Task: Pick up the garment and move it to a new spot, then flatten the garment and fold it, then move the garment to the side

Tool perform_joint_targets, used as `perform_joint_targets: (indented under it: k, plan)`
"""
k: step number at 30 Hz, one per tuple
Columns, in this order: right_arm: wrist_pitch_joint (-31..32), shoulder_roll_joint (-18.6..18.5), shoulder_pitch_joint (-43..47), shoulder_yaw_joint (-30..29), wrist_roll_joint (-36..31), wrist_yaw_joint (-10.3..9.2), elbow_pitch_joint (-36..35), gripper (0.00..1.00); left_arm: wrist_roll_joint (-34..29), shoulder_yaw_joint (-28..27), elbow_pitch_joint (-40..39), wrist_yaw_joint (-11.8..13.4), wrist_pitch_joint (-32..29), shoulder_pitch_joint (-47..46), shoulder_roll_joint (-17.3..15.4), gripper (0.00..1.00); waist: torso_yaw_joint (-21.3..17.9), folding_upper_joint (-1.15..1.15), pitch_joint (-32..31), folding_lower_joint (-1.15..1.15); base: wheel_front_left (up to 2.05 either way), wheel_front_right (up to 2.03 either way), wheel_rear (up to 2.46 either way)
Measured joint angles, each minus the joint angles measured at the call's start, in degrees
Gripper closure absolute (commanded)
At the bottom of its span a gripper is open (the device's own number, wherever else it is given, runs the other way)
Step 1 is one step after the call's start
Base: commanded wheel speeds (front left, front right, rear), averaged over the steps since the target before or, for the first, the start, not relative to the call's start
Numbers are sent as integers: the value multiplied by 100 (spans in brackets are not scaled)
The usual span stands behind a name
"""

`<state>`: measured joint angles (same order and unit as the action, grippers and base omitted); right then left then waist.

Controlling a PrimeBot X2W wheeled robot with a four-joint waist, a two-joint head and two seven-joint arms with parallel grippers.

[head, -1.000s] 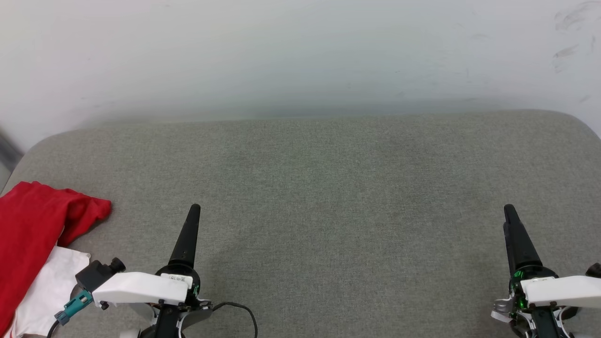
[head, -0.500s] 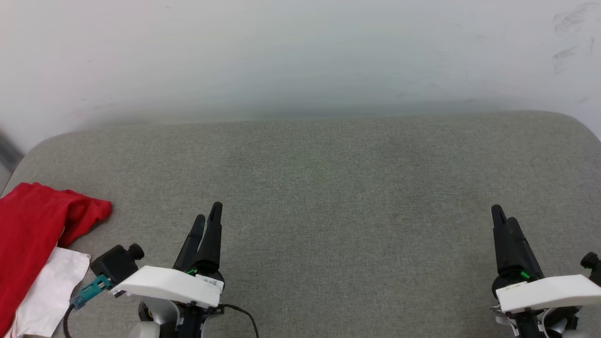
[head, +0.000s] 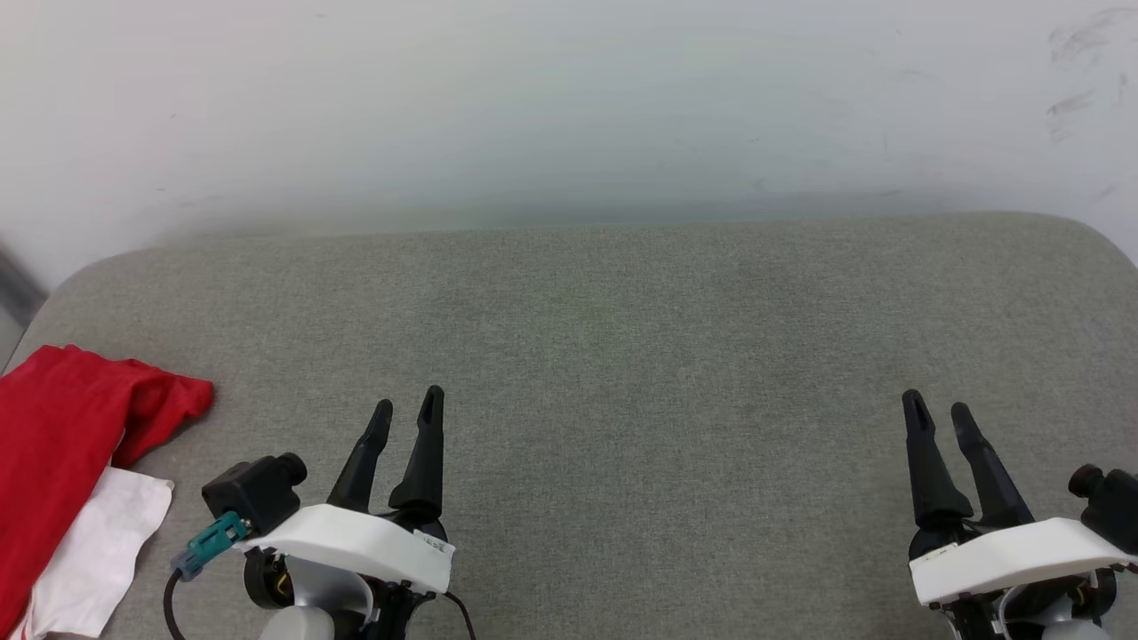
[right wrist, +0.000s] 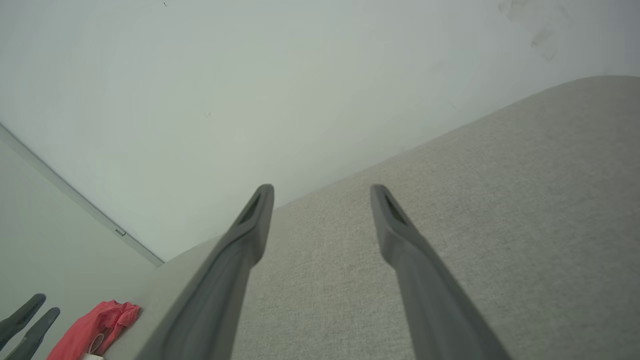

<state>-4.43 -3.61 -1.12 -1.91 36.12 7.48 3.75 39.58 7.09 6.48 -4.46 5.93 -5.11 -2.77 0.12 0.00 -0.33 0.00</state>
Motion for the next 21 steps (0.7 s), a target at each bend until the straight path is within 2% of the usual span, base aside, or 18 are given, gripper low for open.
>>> perform_joint_targets:
  k: [21]
  plan:
    - [146, -11, 131, 49, -1503, 0, -299, 0, -1457, 169, -4, 280, 336, 85, -189, 0, 24, 0, -29, 0, 0, 0, 0]
